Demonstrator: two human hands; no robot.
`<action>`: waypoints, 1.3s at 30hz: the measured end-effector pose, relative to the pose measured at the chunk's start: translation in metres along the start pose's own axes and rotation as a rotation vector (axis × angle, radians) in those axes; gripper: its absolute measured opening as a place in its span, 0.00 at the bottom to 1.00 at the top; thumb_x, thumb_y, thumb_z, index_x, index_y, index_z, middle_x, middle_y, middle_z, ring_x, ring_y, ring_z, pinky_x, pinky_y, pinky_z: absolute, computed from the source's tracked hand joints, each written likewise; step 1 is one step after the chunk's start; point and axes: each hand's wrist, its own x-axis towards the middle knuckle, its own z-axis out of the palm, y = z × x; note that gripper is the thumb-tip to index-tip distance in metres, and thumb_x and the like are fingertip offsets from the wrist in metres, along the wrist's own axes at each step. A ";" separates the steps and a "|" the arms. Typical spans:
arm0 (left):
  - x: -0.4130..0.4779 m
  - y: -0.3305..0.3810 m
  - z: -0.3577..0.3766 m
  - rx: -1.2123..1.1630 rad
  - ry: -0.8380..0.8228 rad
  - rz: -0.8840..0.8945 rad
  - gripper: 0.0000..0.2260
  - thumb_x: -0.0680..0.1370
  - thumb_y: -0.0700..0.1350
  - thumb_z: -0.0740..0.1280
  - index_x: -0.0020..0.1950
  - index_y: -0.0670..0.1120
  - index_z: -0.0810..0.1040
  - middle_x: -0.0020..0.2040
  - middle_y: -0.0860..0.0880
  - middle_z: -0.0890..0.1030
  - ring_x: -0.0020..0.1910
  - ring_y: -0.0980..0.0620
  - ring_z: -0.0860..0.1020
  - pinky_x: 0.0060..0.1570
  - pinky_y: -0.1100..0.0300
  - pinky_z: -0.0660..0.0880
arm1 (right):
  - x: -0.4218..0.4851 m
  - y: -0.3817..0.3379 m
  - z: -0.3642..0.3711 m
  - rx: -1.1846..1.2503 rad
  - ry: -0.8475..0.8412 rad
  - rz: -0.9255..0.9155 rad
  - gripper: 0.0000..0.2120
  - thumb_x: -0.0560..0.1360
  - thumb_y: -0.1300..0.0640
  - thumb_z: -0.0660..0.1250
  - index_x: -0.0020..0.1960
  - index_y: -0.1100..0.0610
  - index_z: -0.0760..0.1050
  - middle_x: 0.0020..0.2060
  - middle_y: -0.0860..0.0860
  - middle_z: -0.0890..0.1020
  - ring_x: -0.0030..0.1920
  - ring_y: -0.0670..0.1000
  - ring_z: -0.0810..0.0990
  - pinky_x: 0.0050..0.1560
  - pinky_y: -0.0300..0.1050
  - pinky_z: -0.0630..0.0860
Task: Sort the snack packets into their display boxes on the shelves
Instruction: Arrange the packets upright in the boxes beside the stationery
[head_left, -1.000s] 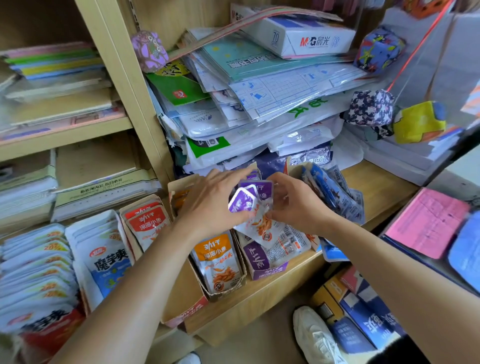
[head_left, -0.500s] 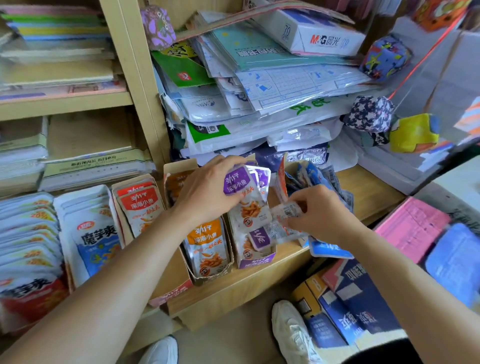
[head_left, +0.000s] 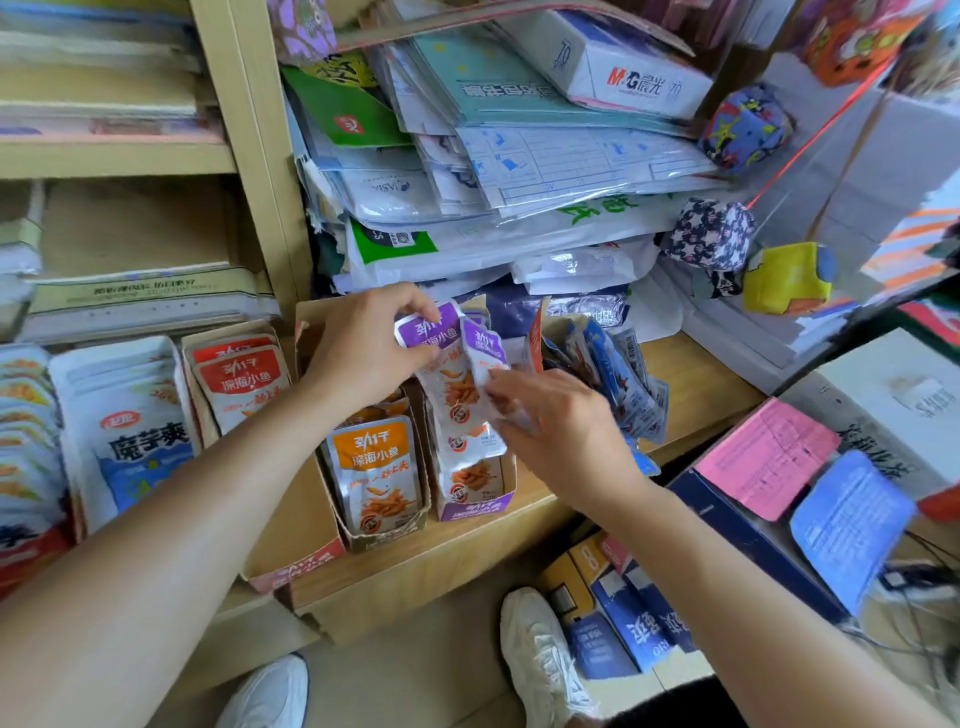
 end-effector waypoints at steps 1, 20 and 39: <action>0.001 -0.001 -0.001 -0.001 -0.013 -0.012 0.12 0.72 0.43 0.78 0.52 0.54 0.82 0.46 0.57 0.82 0.43 0.61 0.80 0.35 0.71 0.68 | -0.002 0.001 0.004 -0.026 -0.048 -0.035 0.16 0.71 0.59 0.76 0.58 0.55 0.83 0.56 0.49 0.85 0.54 0.55 0.82 0.54 0.52 0.81; -0.020 0.016 0.008 0.208 -0.197 0.284 0.43 0.66 0.52 0.82 0.77 0.49 0.66 0.57 0.54 0.66 0.52 0.57 0.71 0.41 0.72 0.65 | 0.018 0.006 -0.004 0.183 -0.097 0.389 0.27 0.67 0.55 0.81 0.62 0.55 0.74 0.53 0.47 0.79 0.45 0.44 0.80 0.46 0.43 0.81; -0.022 0.010 0.001 0.178 -0.242 0.180 0.38 0.67 0.54 0.80 0.75 0.59 0.68 0.59 0.55 0.77 0.59 0.52 0.76 0.53 0.57 0.73 | 0.026 0.009 0.006 0.201 -0.066 0.304 0.44 0.66 0.60 0.81 0.76 0.51 0.63 0.60 0.48 0.73 0.43 0.44 0.77 0.47 0.41 0.79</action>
